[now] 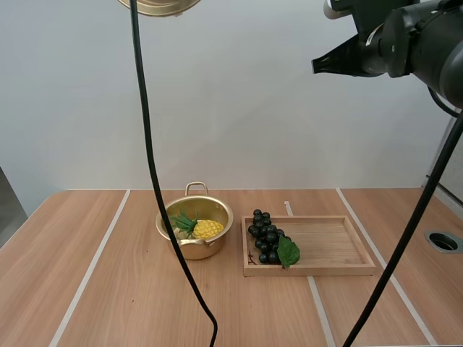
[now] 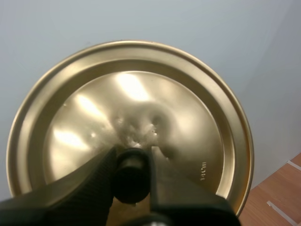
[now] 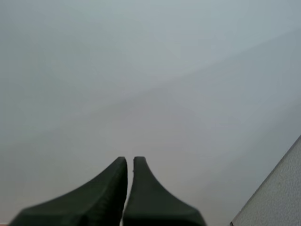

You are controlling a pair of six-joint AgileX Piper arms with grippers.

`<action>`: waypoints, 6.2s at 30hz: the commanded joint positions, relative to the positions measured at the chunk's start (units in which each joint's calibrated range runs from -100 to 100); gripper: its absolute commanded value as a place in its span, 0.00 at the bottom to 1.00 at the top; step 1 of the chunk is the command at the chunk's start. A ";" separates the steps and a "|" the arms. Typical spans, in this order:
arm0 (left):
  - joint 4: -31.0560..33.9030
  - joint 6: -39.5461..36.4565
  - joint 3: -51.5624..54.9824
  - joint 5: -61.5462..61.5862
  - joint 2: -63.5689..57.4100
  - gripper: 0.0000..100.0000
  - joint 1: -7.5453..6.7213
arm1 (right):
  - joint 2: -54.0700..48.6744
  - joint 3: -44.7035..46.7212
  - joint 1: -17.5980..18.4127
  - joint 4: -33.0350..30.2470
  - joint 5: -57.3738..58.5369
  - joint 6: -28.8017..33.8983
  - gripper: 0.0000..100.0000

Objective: Open the pot, put the pineapple inside, and close it

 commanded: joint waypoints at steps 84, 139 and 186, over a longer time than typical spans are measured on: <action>-5.13 5.54 47.36 -9.86 31.07 0.00 -0.15 | 7.39 15.28 -0.24 4.16 -4.38 0.35 0.00; -6.04 8.09 46.24 -8.72 35.34 0.75 -0.24 | 7.39 15.28 -0.24 4.05 -5.05 0.06 0.00; -11.37 5.69 29.48 -21.92 -12.42 0.00 3.12 | -8.98 15.28 -0.24 5.33 -17.48 -0.68 0.00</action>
